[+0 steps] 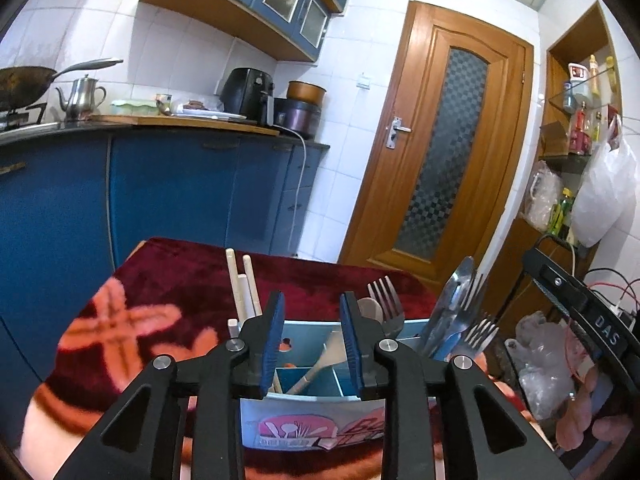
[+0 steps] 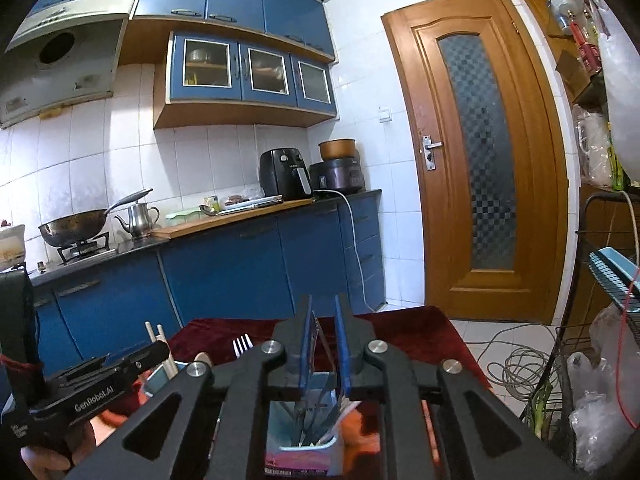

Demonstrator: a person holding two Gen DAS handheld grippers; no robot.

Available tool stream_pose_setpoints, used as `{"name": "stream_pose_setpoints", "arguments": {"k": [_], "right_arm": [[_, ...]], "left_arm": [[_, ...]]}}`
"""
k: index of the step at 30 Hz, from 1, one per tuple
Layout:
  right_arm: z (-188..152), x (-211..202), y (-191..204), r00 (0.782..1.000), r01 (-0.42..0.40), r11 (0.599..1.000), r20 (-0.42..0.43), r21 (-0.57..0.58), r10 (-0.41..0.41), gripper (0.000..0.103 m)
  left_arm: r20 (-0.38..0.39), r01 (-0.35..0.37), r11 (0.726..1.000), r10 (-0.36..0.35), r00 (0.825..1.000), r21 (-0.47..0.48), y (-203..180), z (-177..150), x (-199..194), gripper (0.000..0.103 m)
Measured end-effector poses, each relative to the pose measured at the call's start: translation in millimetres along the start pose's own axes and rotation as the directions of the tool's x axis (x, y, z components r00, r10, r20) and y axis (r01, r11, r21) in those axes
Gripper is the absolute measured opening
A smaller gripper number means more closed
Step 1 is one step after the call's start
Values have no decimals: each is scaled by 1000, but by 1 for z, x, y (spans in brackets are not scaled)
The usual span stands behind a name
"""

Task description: Organize utensils

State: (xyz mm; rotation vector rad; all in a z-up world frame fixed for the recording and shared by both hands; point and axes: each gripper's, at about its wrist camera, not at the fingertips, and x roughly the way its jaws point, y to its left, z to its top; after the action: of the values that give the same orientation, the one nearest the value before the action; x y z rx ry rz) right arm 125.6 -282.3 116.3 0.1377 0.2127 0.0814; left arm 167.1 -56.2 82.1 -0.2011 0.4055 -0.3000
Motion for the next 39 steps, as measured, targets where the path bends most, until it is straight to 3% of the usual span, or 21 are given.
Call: {"name": "stream_pose_setpoints", "arguments": {"k": [19,24,27,31,35,38,39], "right_arm": [[-1,-93,26,993,-120,992,11,25,119,27],[-11,-116,30,993,-120,992,13,28,120,52],[-21,-127,33,995,-102,995,9,20,102,67],[-37,-136,34,996,-85,996,-11,24,85,76],[-57,-142,36,997,-76,997,-28,12,76,88],[-75,-144,35,997,-74,997,-35,3,74,103],[-82,-143,34,996,-74,997,-40,5,75,103]], "left_arm": [[71,-67,995,61,996,79,-17,-4,-109,29],[99,-96,993,89,991,70,-17,-12,-137,38],[111,-120,990,112,987,73,-16,-19,-150,58],[110,-161,985,153,982,68,-11,-33,-162,77],[101,-195,979,189,977,56,-2,-51,-166,78],[100,-215,974,208,973,73,3,-68,-165,79],[99,-225,971,217,971,82,4,-74,-164,79]]}}
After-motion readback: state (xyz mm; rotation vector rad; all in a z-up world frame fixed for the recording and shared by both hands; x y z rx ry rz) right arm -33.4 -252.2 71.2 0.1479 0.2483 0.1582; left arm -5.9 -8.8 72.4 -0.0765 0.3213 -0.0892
